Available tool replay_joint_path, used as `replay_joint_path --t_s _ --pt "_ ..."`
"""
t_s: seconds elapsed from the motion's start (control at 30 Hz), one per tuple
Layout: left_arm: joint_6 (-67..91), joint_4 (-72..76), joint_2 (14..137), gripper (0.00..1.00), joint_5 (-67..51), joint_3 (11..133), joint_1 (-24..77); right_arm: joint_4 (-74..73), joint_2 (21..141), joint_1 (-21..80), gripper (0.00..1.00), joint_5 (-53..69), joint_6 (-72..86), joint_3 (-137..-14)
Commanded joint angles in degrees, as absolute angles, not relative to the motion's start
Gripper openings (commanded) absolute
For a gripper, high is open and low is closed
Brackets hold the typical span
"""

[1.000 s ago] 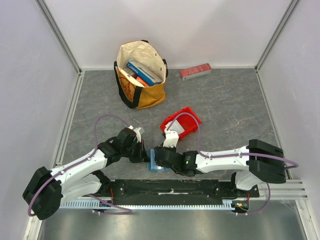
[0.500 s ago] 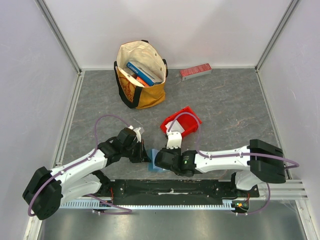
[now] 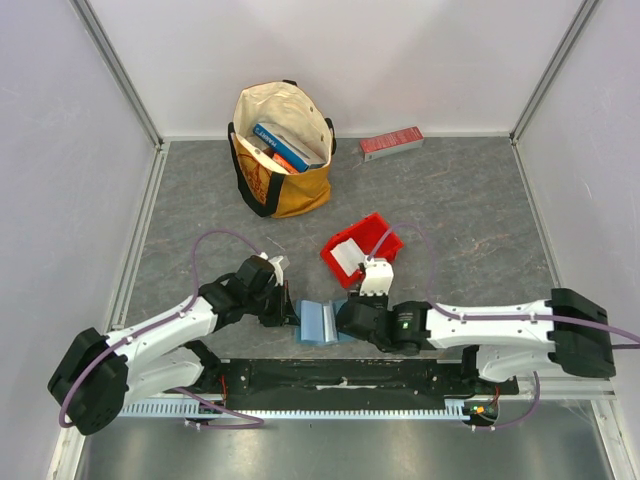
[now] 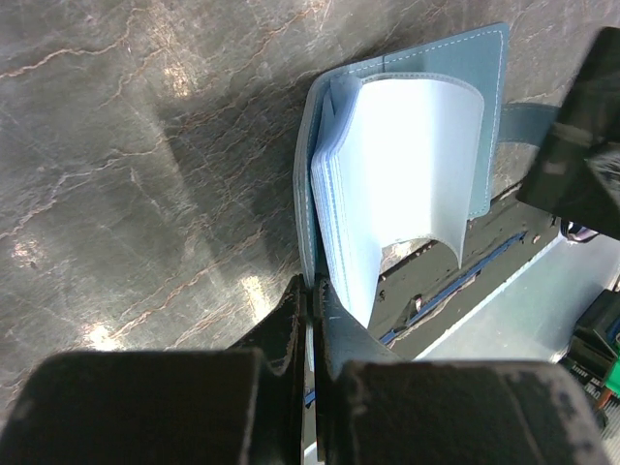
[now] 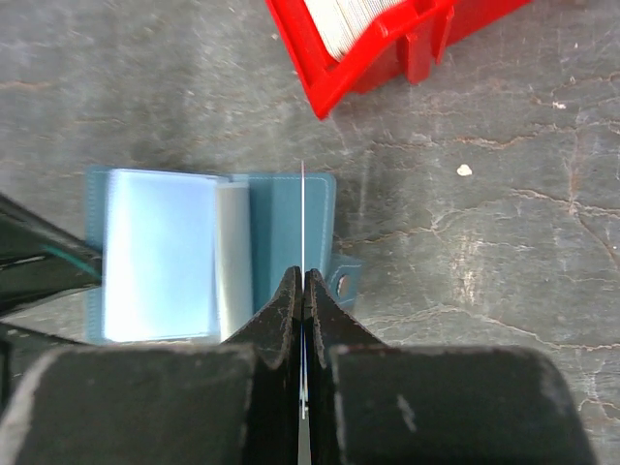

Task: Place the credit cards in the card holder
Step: Open the card holder at the center of the board.

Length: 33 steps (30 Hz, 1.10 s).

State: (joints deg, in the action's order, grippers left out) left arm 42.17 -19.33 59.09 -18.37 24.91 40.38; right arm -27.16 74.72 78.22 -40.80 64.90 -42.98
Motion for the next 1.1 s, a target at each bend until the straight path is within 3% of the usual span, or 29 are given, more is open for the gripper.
replay_joint_path --t_s 0.0,0.43,0.77,1.07 --pt "40.08 -18.46 58.19 0.02 -19.60 26.63 40.69 -24.53 69.44 78.05 0.00 -41.58 62.59 -45.26" --pt "40.61 -17.49 58.45 0.02 -19.07 25.75 40.61 -8.70 83.49 77.61 0.00 -30.41 56.07 -50.19" --pt "40.95 -10.21 61.25 0.02 -18.28 21.27 40.69 6.75 74.63 72.51 0.00 -21.90 60.82 -29.29" --pt "41.05 -2.56 70.48 0.02 -18.54 18.63 40.61 21.34 70.58 70.75 0.00 -18.72 64.42 -18.91"
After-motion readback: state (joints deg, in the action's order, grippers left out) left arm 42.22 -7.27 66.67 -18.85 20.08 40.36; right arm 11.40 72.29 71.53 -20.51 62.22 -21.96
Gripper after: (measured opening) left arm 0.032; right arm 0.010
